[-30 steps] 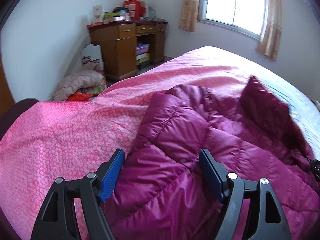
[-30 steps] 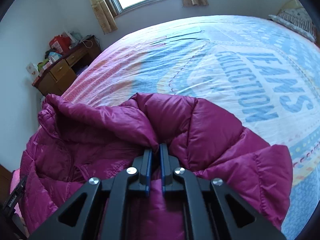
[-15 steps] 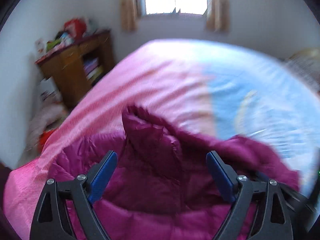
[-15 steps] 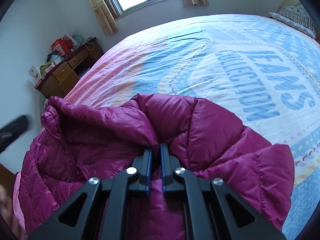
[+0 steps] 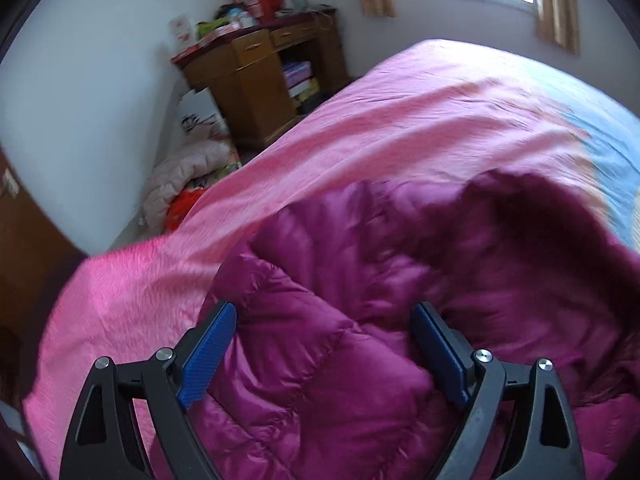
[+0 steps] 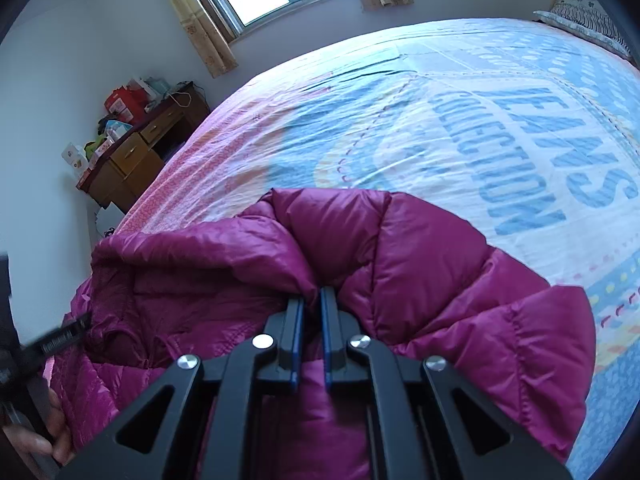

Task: Fold large clothes

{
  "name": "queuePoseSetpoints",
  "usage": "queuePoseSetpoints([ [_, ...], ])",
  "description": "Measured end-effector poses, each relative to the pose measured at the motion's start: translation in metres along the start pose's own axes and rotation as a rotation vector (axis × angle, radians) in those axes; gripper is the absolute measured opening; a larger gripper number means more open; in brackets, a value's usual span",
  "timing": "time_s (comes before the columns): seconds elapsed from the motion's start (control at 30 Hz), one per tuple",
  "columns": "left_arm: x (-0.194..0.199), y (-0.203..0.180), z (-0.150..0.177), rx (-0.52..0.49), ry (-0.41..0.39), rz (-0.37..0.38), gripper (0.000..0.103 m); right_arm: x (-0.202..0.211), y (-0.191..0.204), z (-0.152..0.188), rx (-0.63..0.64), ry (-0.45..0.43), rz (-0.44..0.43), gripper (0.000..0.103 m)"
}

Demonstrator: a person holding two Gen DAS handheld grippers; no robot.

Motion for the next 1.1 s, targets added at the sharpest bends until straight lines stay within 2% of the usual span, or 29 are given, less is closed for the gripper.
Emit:
queuePoseSetpoints([
  [0.1,-0.019,0.015,0.014,0.116,0.03,0.015,0.096,0.001,0.0,0.0,0.002,-0.001,0.004,0.007],
  [0.2,-0.022,0.01,0.013,0.101,0.029,-0.016,0.097,0.003,0.001,0.0,-0.012,0.013,-0.002,0.01],
  [0.3,-0.02,0.009,0.013,0.113,0.018,-0.001,0.097,0.019,-0.003,-0.003,-0.02,0.047,0.031,0.011],
  [0.33,-0.021,0.012,0.013,0.124,0.018,0.007,0.097,0.031,-0.006,-0.008,-0.014,0.013,0.08,0.012],
  [0.4,-0.021,0.014,0.014,0.121,0.014,0.004,0.097,0.064,-0.006,-0.029,-0.007,-0.146,0.176,0.021],
  [0.47,-0.02,0.012,0.013,0.105,0.008,-0.009,0.097,0.075,0.008,-0.049,0.003,-0.208,0.197,0.021],
  [0.57,-0.019,0.011,0.014,0.098,0.002,-0.017,0.097,0.048,0.048,-0.064,0.007,-0.151,0.099,0.021],
  [0.67,-0.019,0.014,0.015,0.114,0.004,-0.004,0.097,0.007,0.077,-0.056,0.034,-0.057,0.046,0.021],
  [0.73,-0.019,0.015,0.016,0.121,0.004,0.002,0.097,-0.019,0.089,-0.034,0.067,0.045,0.025,0.021],
  [0.83,-0.018,0.017,0.016,0.127,-0.001,0.009,0.097,-0.042,0.089,0.017,0.192,0.219,0.029,0.018],
  [0.87,-0.018,0.018,0.016,0.132,-0.002,0.013,0.097,-0.035,0.09,0.025,0.272,0.143,-0.008,0.016],
  [0.9,-0.017,0.019,0.016,0.141,-0.004,0.025,0.097,-0.031,0.09,0.03,0.305,0.116,-0.021,0.016],
  [0.97,-0.014,0.021,0.016,0.158,-0.009,0.047,0.097,-0.03,0.086,0.031,0.276,0.105,-0.041,0.016],
  [1.03,-0.004,0.029,0.012,0.201,-0.024,0.107,0.097,-0.031,0.085,0.032,0.268,0.101,-0.046,0.016],
  [1.1,0.022,0.043,-0.002,0.236,-0.111,0.124,0.097,-0.031,0.088,0.034,0.283,0.091,-0.038,0.016],
])
Point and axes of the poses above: each gripper's, at about its wrist camera, not at the fingertips, and x roughly against the way its jaws point, y to its left, z to its underside, the point moved 5 cm from there along -x, roughly the way its jaws point, and after that the axes turned 15 degrees about -y, right-handed, at the moved point
